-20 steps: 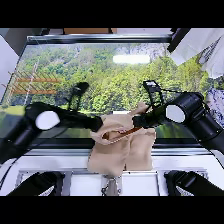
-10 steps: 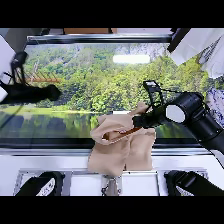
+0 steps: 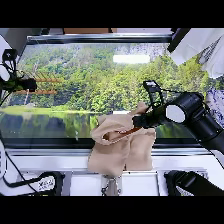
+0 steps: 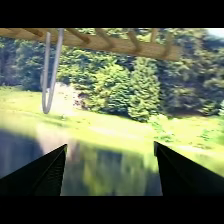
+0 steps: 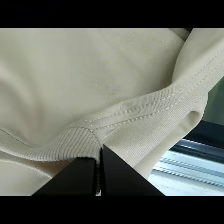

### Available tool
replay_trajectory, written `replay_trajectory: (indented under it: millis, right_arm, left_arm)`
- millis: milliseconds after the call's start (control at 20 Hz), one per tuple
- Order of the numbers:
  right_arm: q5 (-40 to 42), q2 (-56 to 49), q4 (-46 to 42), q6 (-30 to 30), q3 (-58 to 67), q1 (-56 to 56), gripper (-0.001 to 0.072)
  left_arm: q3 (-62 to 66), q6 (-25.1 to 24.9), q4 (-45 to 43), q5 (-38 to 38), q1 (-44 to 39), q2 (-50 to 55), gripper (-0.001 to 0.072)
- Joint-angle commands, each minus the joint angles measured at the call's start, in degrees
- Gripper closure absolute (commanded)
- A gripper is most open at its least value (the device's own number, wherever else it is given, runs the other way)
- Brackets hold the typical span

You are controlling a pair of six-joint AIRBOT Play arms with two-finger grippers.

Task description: Fold the clothes and pants, and hang the long-sleeved shirts on hangers.

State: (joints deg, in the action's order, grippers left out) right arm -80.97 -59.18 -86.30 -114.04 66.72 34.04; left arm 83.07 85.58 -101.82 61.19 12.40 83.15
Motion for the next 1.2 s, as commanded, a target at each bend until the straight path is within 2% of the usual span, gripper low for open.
replay_trajectory:
  millis: [0,100,500,1150]
  right_arm:
    - [-0.02,-0.02,0.02,0.00,-0.02,-0.02,0.0679]
    - [-0.02,-0.02,0.02,0.00,-0.02,-0.02,0.0679]
    - [-0.04,-0.02,0.02,0.00,-0.02,-0.02,0.0679]
    - [-0.02,-0.02,0.02,0.00,-0.02,-0.02,0.0679]
  left_arm:
    - [0.61,-0.13,-5.09,-6.78,2.86,8.24,0.0126]
    - [1.29,-0.17,-5.20,-8.81,4.55,12.35,0.0126]
    - [15.80,-0.15,-5.03,-8.74,7.82,27.63,0.0126]
    - [19.63,-0.13,-4.46,-10.51,10.08,35.39,0.0127]
